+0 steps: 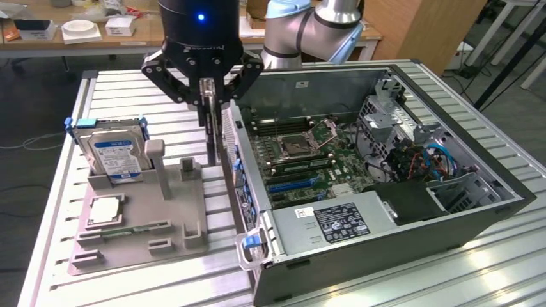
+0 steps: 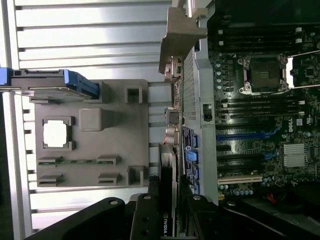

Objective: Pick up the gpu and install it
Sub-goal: 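Pick up the gpu and move the gpu toward the slot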

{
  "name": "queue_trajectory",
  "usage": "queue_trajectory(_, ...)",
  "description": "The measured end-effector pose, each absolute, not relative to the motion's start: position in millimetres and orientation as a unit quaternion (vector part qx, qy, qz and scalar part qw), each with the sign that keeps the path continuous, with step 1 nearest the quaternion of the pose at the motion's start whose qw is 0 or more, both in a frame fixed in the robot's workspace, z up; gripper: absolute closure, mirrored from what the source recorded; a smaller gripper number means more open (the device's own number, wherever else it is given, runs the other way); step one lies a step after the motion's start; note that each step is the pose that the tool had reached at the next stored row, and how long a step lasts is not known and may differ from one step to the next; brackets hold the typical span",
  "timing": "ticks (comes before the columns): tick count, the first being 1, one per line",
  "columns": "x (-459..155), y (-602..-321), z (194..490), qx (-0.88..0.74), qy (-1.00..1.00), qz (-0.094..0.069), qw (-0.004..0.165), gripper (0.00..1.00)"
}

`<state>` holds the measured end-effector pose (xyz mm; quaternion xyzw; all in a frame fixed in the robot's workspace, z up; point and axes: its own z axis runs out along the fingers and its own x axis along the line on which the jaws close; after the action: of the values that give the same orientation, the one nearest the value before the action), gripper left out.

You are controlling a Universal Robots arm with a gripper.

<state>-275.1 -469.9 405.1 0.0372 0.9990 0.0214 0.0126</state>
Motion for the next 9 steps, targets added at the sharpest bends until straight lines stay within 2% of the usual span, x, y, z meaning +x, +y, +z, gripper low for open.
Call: queue_trajectory(9, -259, -470, 405, 0.037, 0.999, 0.021, 0.013, 0.74)
